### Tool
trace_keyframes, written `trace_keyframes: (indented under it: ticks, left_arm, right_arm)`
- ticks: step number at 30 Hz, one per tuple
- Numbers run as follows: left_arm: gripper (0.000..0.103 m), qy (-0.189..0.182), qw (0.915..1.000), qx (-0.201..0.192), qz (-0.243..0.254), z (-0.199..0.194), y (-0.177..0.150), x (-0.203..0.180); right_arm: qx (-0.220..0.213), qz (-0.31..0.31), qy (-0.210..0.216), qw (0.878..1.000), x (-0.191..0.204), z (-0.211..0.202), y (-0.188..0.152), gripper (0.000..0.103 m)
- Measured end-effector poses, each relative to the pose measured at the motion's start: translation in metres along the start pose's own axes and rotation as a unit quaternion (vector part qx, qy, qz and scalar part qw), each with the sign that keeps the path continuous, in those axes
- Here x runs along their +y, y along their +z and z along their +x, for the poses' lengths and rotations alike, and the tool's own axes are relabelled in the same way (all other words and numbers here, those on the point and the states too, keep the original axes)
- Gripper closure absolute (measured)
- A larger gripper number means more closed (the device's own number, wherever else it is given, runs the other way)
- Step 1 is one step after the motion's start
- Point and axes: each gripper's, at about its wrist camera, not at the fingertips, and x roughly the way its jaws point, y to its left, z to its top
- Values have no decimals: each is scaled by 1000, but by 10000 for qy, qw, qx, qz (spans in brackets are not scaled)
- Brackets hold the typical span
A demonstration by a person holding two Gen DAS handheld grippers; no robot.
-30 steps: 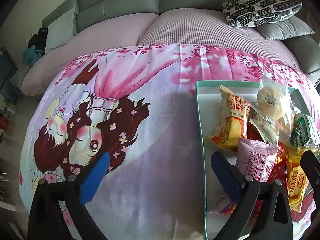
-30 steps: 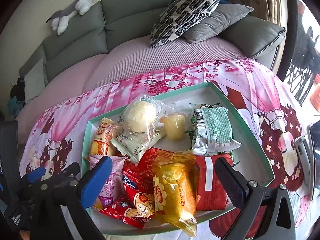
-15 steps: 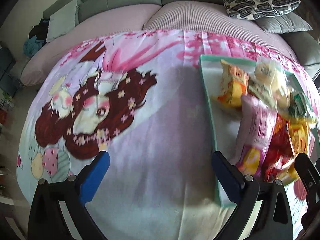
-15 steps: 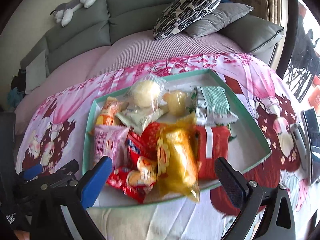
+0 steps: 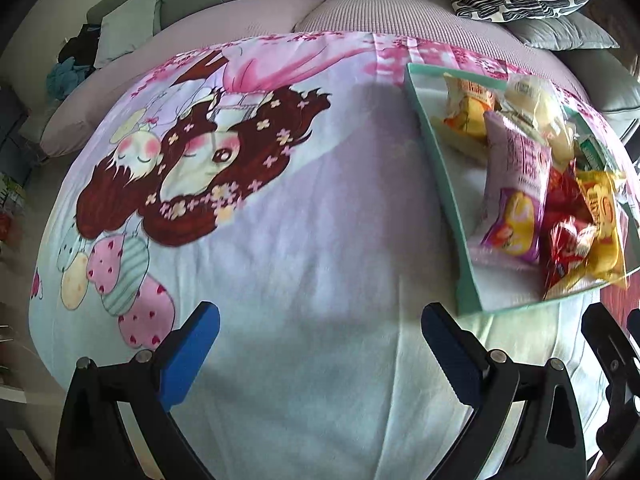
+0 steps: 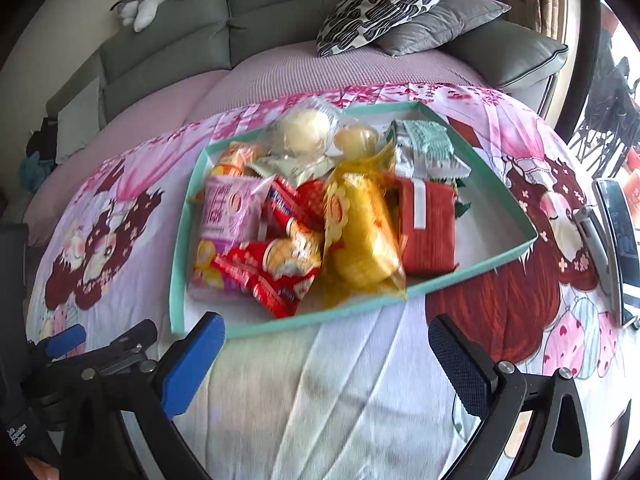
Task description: Organize snacks
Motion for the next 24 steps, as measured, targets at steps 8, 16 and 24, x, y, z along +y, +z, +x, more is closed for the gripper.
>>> trace_keyframes:
  ticks: [8,16,24]
  left_arm:
    - [2,9,10000,-33,-16,-7,-13,6]
    - [2,-16,9999,-69,-110,-8,-21,14]
    - [2,-48,9997,-131,-204,-6,-16,24]
  right_arm:
    - [51,-49,29,10000,1,-4,-14,0]
    - [-109,-162,42,9998,4,-10,-24,0]
    - [-119,-303,-7,9995,10,-7,-23,0]
